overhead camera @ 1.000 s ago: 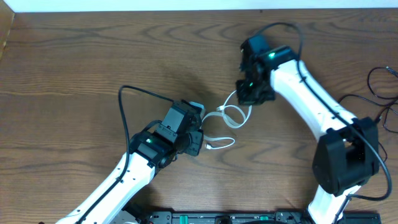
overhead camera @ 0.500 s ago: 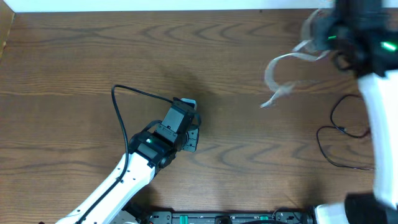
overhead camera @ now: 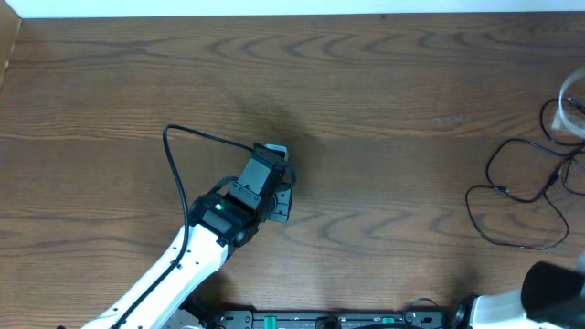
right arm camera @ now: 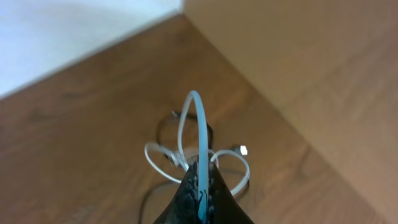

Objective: Untangle cables

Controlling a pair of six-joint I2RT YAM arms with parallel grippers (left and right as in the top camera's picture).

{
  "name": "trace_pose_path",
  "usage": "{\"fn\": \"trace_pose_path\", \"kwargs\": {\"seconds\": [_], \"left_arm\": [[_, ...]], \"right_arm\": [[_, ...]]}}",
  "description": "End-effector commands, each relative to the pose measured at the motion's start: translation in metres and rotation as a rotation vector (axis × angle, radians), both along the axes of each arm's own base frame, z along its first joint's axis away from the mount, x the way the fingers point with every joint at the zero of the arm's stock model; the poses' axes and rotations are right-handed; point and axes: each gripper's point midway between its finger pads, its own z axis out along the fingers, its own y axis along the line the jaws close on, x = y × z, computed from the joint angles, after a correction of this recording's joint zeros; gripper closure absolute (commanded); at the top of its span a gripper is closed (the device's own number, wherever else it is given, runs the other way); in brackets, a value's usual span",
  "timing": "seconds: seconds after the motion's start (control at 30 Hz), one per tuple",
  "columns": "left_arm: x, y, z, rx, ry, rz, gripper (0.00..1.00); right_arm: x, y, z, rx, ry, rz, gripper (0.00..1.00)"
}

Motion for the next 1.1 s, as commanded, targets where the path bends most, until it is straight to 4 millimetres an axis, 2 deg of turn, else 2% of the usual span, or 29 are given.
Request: {"fn": "trace_pose_path", "kwargs": {"seconds": [0.0,0.17,0.2,0.23,0.3,0.33,0.4,0.43,0.63,0.77,0.93,1.0,1.07], "left_arm": [[0.001,0.001,0.001,0.000,0.003,0.018,0.60],[0.001,0.001,0.001,0.000,0.003,0.017,0.60],[0.001,0.001,0.001,0.000,0.003,0.017,0.60],[0.001,0.001,0.001,0.000,0.003,0.017,0.60],[0.001,0.001,0.001,0.000,0.003,0.017,0.60],[0.001,0.001,0.001,0.000,0.003,0.017,0.60],[0.001,0.001,0.001,0.000,0.003,0.017,0.59],[0.001,0.001,0.001,0.000,0.002,0.018,0.59],[0.002,0.000,0.001,-0.002,-0.001,0.018,0.56],[0.010,-0.005,0.008,-0.032,-0.042,0.022,0.53],[0.036,-0.020,0.031,-0.146,-0.154,0.075,0.47],[0.046,-0.017,0.038,-0.177,-0.189,0.135,0.45],[0.054,-0.006,0.040,-0.184,-0.202,0.214,0.40]], "right_arm": [[-0.001,-0.021,-0.042,0.119,0.050,-0.068,0.99],[0.000,-0.028,-0.085,0.249,0.126,-0.056,0.99],[0.000,-0.030,-0.091,0.265,0.136,-0.057,0.94],[0.000,-0.030,-0.097,0.282,0.145,-0.056,0.81],[0.002,-0.030,-0.105,0.311,0.153,-0.048,0.39],[0.003,-0.028,-0.107,0.327,0.154,-0.039,0.25],[0.007,-0.023,-0.110,0.358,0.145,-0.016,0.09],[0.013,-0.014,-0.110,0.399,0.125,0.023,0.02],[0.030,0.021,-0.109,0.558,0.058,0.163,0.01],[0.042,0.067,-0.104,0.706,0.025,0.342,0.01],[0.054,0.131,-0.096,0.767,0.031,0.627,0.01],[0.056,0.153,-0.098,0.746,0.065,0.697,0.01],[0.056,0.175,-0.102,0.709,0.114,0.764,0.01]]}}
